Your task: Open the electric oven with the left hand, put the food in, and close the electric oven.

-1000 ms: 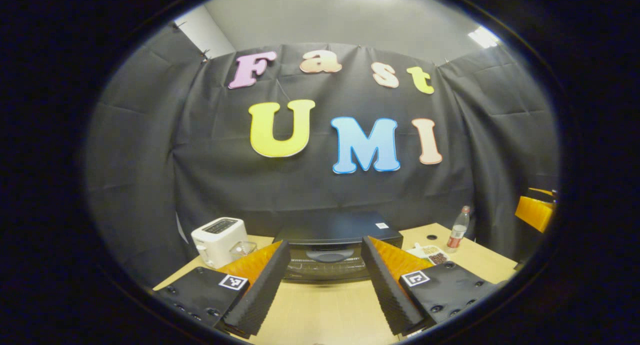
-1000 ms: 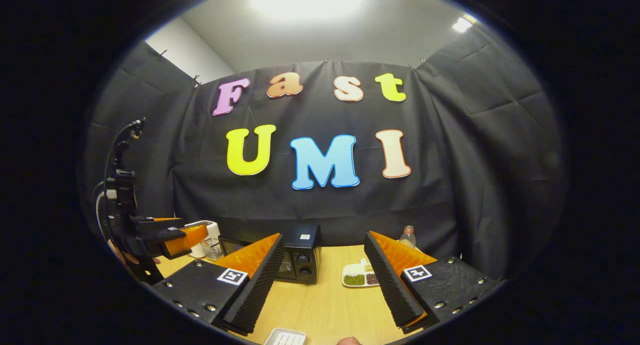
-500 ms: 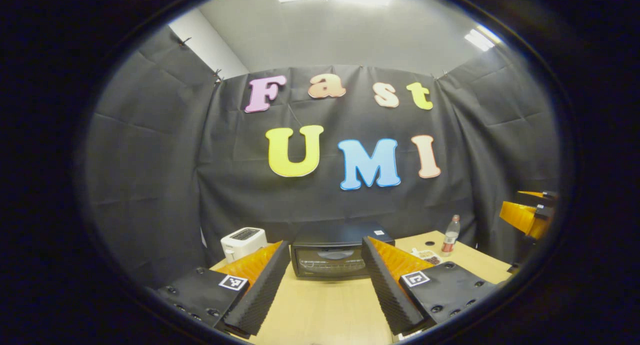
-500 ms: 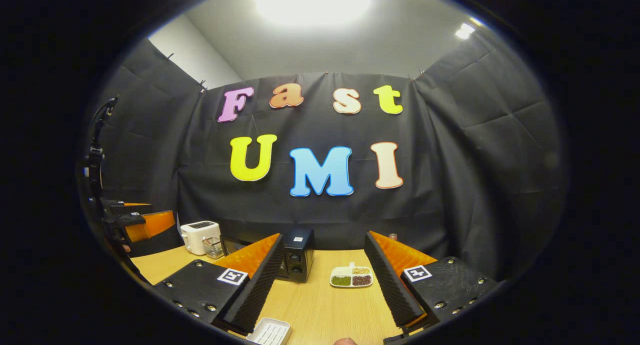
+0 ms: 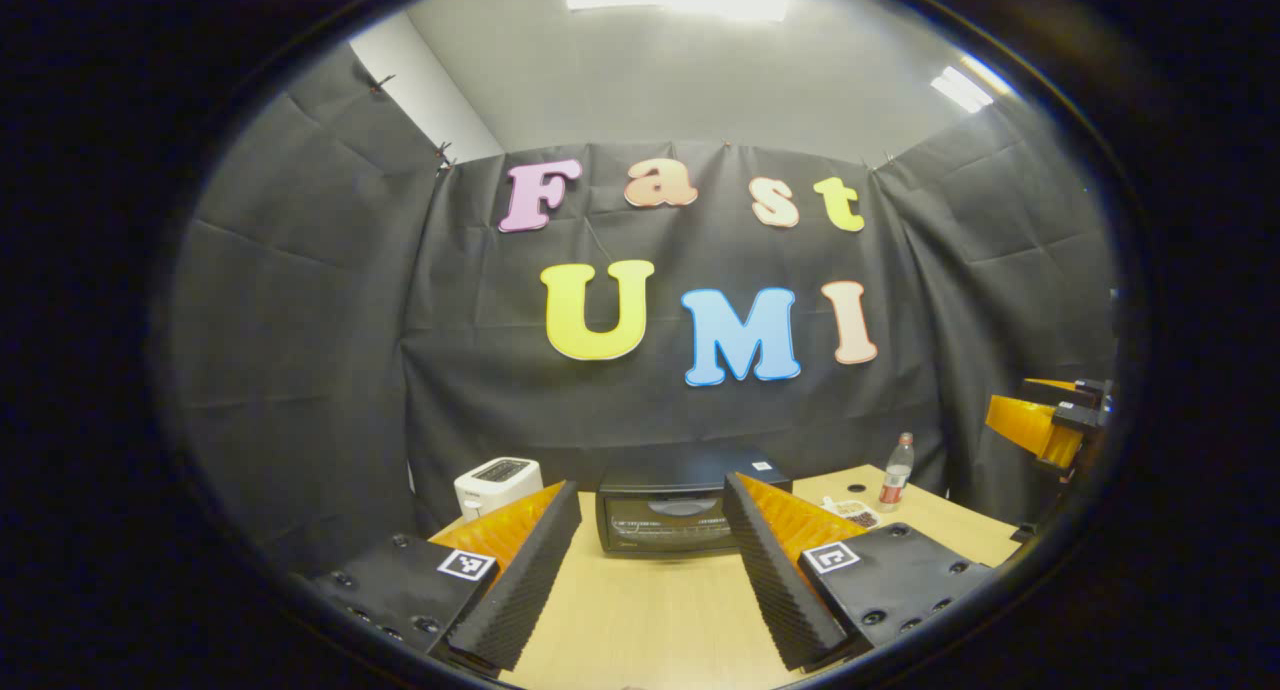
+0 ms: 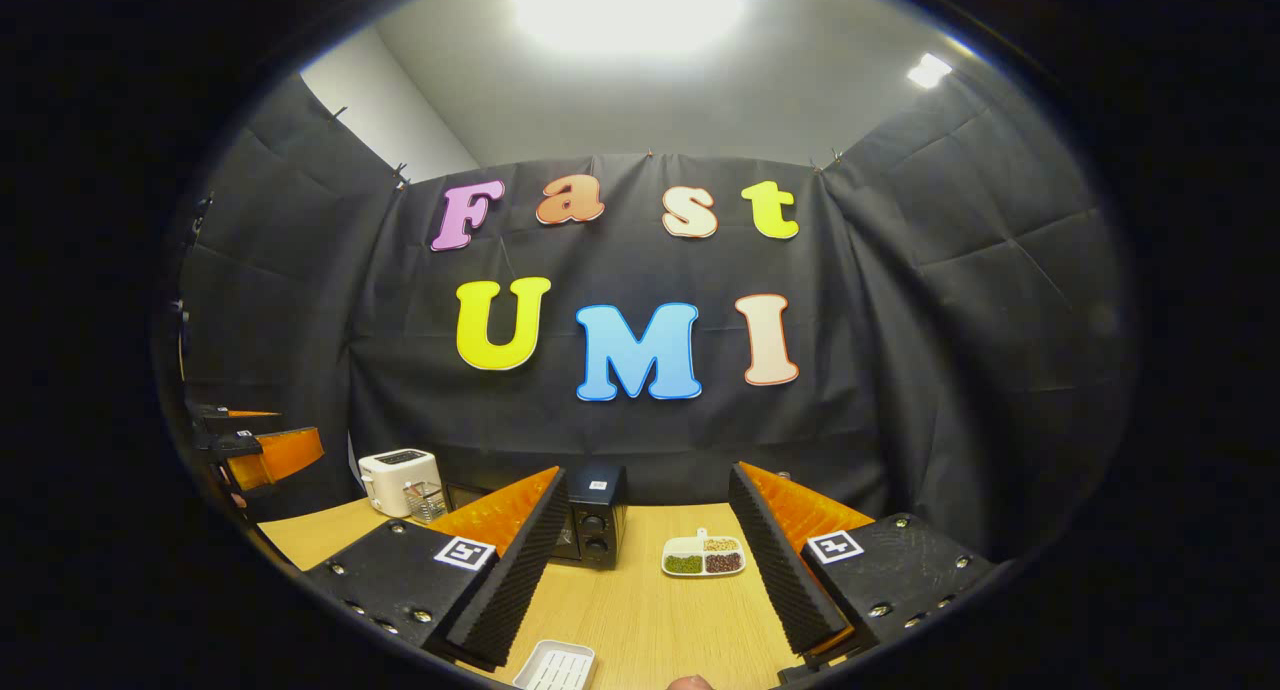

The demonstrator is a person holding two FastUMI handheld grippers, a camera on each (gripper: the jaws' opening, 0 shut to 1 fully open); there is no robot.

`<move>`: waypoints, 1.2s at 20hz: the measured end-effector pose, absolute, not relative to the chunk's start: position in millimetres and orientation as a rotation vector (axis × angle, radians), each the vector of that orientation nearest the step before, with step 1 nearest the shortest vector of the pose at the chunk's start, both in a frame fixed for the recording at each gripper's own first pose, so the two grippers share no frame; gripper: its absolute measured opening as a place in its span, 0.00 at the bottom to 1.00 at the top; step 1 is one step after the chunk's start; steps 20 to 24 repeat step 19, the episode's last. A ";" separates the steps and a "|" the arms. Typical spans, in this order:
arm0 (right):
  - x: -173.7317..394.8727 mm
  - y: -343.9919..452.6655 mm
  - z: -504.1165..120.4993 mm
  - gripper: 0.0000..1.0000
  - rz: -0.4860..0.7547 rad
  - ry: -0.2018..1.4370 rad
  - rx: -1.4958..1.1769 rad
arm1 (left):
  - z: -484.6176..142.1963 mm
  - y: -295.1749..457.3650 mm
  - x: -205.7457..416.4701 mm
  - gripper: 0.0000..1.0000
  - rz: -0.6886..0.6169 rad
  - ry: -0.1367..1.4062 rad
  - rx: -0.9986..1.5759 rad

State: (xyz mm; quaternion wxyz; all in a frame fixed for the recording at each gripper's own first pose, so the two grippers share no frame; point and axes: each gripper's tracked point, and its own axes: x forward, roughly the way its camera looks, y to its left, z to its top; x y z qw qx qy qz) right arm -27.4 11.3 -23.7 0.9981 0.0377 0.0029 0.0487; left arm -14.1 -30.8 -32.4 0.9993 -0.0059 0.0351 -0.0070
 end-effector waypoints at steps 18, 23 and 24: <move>-23.1 24.0 -23.0 0.98 0.097 0.021 0.067 | -28.3 -8.2 -12.9 1.00 -0.005 0.065 -0.021; -23.0 23.7 -23.5 0.98 0.096 0.022 0.068 | -26.9 -7.5 -12.6 1.00 -0.006 0.063 -0.021; -23.0 23.7 -23.5 0.98 0.096 0.022 0.068 | -26.9 -7.5 -12.6 1.00 -0.006 0.063 -0.021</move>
